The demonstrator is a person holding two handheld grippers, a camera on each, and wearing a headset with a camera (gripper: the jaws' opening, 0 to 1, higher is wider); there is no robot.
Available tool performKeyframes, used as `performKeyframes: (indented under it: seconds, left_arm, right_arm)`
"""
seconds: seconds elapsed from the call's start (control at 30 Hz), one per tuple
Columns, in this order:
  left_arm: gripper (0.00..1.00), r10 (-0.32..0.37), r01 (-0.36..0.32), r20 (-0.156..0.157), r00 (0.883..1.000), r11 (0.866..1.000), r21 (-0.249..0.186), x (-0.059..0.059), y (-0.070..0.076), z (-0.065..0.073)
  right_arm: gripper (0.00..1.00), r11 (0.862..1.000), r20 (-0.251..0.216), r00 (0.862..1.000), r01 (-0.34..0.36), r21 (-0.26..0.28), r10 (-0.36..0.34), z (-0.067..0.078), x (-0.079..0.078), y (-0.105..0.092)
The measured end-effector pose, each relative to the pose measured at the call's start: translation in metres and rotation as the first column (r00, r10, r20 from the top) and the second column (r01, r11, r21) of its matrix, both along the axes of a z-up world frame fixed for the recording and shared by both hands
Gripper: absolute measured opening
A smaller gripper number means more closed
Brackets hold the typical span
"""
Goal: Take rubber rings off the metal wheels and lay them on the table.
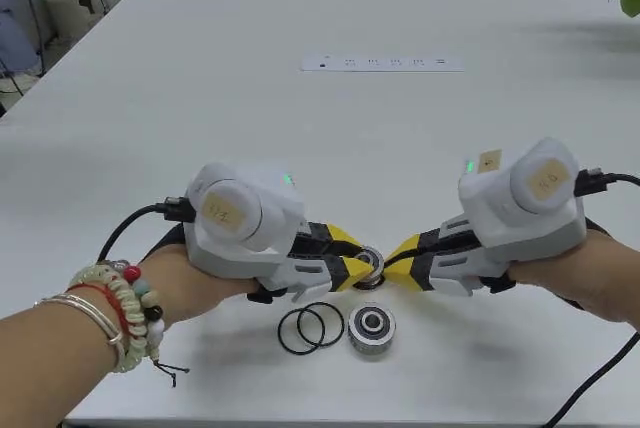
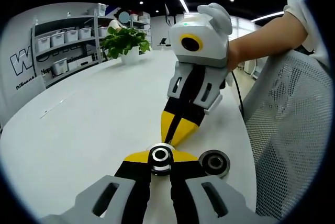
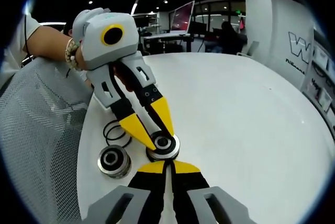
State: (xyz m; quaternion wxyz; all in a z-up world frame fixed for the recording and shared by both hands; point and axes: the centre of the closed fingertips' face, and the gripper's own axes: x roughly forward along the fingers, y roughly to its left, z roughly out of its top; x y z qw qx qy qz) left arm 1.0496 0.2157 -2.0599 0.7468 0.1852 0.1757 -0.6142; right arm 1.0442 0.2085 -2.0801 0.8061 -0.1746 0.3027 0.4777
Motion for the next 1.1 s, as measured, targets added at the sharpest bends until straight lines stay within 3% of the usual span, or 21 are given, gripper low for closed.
performKeyframes:
  seconds: [0.07,0.13,0.23,0.37,0.6,0.63,0.67,0.7,0.73,0.77,0.8,0.9,1.0,1.03,1.07,1.1]
  left_arm:
    - [0.08,0.001,-0.001,-0.002,1.000,1.000,-0.001,0.000,0.000,0.000]
    - [0.08,0.002,-0.002,-0.002,1.000,1.000,-0.002,0.000,0.000,0.000]
    - [0.08,0.004,-0.004,-0.004,1.000,1.000,-0.001,0.000,0.000,0.000]
    - [0.08,0.005,-0.005,-0.003,1.000,1.000,-0.003,0.000,0.000,-0.001]
    - [0.08,0.011,-0.011,-0.009,1.000,1.000,-0.012,0.000,0.000,-0.001]
    - [0.08,0.009,-0.009,-0.009,1.000,1.000,-0.015,0.000,0.000,-0.001]
    - [0.08,0.007,-0.007,-0.007,1.000,1.000,-0.016,0.000,0.000,-0.001]
    - [0.08,0.006,-0.006,-0.008,1.000,1.000,-0.015,0.000,0.000,0.000]
    - [0.07,0.005,-0.005,-0.010,1.000,1.000,-0.015,0.000,0.000,0.000]
    - [0.07,0.003,-0.004,-0.009,1.000,1.000,-0.016,-0.001,0.000,-0.001]
    - [0.07,0.003,-0.003,-0.005,1.000,1.000,-0.015,-0.001,0.000,0.000]
    - [0.07,-0.001,0.001,-0.005,1.000,1.000,-0.015,-0.001,0.000,0.000]
    - [0.07,-0.003,0.003,-0.004,1.000,1.000,-0.014,-0.001,0.000,-0.001]
    - [0.07,-0.005,0.005,0.000,1.000,1.000,-0.013,-0.001,-0.001,-0.001]
    - [0.07,-0.007,0.007,0.003,1.000,1.000,-0.012,-0.001,0.000,-0.001]
    - [0.07,-0.007,0.007,0.002,1.000,1.000,-0.013,-0.001,0.000,-0.001]
  right_arm:
    - [0.00,1.000,-0.014,1.000,0.022,0.000,-0.022,-0.001,0.001,-0.001]
    - [0.00,0.996,-0.072,0.994,0.088,0.014,-0.087,-0.003,0.003,-0.002]
    - [0.00,0.991,-0.110,0.986,0.129,0.033,-0.125,-0.003,0.004,-0.003]
    - [0.00,0.967,-0.221,0.952,0.239,0.092,-0.214,-0.004,0.004,-0.002]
    - [0.00,0.961,-0.254,0.941,0.258,0.101,-0.226,-0.004,0.005,-0.004]
    - [0.00,0.939,-0.327,0.905,0.325,0.115,-0.274,-0.004,0.005,-0.004]
    - [0.00,0.926,-0.362,0.885,0.358,0.123,-0.294,-0.004,0.006,-0.005]
    - [0.00,0.916,-0.372,0.876,0.378,0.132,-0.307,-0.003,0.007,-0.006]
    - [0.00,0.915,-0.359,0.880,0.381,0.137,-0.312,-0.002,0.008,-0.008]
    - [0.00,0.910,-0.369,0.874,0.390,0.144,-0.316,-0.001,0.008,-0.008]
    - [0.00,0.893,-0.407,0.855,0.416,0.169,-0.321,0.002,0.006,-0.006]
    - [0.00,0.884,-0.428,0.844,0.431,0.181,-0.323,0.004,0.006,-0.007]
    - [0.00,0.862,-0.470,0.823,0.458,0.217,-0.319,0.012,0.005,-0.003]
    - [0.00,0.853,-0.485,0.822,0.458,0.249,-0.300,0.017,0.004,0.000]
    - [0.00,0.856,-0.492,0.816,0.460,0.236,-0.303,0.016,0.002,0.000]
    - [0.00,0.869,-0.461,0.833,0.442,0.222,-0.306,0.013,0.003,-0.001]
